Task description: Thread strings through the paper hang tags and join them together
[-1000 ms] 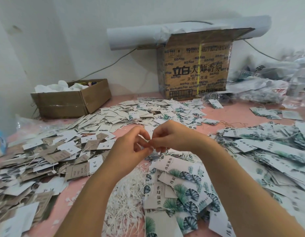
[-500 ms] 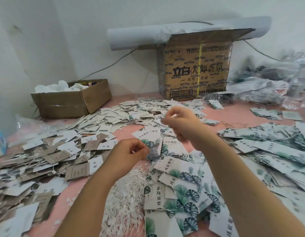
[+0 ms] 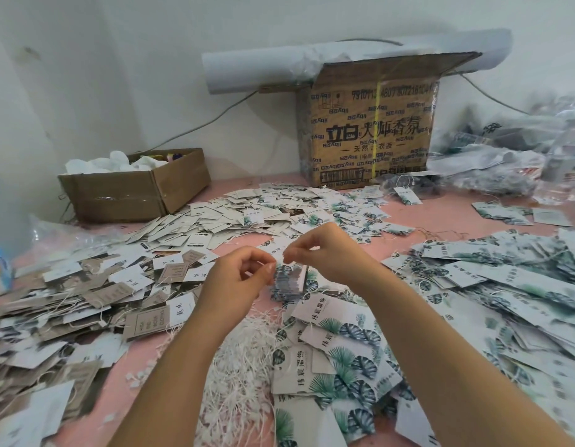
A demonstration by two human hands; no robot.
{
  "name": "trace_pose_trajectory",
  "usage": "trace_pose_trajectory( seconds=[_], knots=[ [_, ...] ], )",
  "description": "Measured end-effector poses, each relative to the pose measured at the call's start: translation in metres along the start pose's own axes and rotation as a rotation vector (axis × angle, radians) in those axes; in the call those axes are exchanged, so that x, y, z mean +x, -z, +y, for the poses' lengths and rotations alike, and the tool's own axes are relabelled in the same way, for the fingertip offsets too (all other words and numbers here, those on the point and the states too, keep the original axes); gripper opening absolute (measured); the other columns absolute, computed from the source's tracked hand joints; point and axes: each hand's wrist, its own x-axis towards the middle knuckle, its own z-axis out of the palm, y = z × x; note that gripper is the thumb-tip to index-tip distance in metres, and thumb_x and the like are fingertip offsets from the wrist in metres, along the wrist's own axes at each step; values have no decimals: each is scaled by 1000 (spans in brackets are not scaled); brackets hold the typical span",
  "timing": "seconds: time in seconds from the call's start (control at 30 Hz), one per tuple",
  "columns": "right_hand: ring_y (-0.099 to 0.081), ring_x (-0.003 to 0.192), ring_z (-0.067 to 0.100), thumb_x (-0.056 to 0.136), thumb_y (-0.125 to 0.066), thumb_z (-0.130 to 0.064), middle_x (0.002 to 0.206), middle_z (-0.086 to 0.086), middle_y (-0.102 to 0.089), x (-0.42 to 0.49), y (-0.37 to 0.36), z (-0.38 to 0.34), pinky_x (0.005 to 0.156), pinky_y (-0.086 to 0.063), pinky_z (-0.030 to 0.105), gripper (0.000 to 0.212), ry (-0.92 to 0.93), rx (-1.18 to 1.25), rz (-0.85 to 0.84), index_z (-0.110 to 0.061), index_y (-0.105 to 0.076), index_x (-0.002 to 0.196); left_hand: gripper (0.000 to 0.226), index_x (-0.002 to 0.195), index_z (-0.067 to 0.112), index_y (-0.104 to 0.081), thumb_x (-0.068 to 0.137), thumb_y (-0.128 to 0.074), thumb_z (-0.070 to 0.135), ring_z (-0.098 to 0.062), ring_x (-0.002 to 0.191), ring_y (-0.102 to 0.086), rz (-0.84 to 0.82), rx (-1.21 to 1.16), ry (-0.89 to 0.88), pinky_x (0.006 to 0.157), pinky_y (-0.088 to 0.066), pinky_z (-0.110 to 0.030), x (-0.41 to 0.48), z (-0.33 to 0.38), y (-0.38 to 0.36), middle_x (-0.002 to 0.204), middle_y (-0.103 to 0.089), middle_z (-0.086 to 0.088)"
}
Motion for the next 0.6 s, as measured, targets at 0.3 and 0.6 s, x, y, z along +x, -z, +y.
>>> trace_pose_trajectory(
  seconds=[0.3,0.6],
  knots=[
    [-60,87,15,87,-57,-26,103,0,-66,2,-28,30,73,-49,28,44,-30,-503,-11,-29,-48,130,12,90,28,-58,91,-57,15,-12,73,-56,-70,54,158,65,-41,-25,0,-10,-1,91,-68,-2],
    [-61,71,21,93,-47,-28,79,1,-70,3,-29,34,65,-52,34,25,259,-657,156,-24,-67,108,18,114,35,-47,97,-43,37,-7,86,-60,-46,-8,199,63,-40,-26,2,-17,-5,106,-61,7]
  ],
)
